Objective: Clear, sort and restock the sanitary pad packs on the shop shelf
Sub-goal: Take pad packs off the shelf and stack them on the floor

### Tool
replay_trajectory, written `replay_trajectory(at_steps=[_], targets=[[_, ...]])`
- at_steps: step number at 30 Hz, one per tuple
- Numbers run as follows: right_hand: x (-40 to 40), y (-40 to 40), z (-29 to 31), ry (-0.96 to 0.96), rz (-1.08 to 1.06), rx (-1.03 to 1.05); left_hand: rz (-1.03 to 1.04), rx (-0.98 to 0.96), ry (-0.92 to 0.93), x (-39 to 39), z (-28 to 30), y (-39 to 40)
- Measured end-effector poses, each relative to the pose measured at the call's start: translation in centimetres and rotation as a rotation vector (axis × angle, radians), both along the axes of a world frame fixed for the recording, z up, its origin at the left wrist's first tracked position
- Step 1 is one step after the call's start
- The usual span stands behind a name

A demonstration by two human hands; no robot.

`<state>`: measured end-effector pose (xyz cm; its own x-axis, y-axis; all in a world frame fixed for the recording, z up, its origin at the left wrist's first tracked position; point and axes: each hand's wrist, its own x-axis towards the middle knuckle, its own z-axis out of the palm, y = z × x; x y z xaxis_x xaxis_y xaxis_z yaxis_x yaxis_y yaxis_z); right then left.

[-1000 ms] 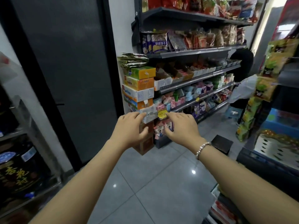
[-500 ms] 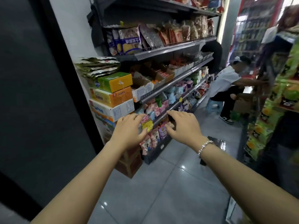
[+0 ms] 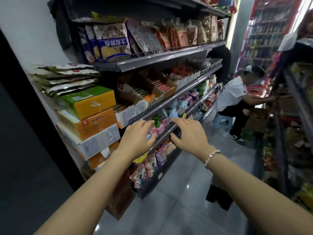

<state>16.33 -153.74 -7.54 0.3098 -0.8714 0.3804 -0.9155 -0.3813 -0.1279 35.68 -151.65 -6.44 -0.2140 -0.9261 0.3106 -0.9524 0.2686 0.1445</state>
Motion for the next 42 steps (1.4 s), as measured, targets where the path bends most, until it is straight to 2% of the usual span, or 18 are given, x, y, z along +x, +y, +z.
replay_trajectory(at_steps=[15,23,26,30,42], targets=[[-5.7,-24.7,-1.8,0.016,0.065,0.053,0.040,0.041,0.066,-6.1,-1.5,-24.6],[-4.5,-39.9,-5.5,-0.066,0.160,0.089,0.151,0.089,0.074,-5.3,-5.5,-38.0],[-3.6,-45.1,-5.8,-0.010,0.227,0.120,0.211,0.118,0.099,-4.2,-6.1,-42.0],[-2.2,-50.8,-6.0,0.040,0.292,0.176,0.265,0.141,0.103,-3.2,-6.3,-45.9],[0.9,-63.7,-9.5,-0.088,0.594,0.187,0.477,0.139,0.060,-2.2,-8.9,-53.8]])
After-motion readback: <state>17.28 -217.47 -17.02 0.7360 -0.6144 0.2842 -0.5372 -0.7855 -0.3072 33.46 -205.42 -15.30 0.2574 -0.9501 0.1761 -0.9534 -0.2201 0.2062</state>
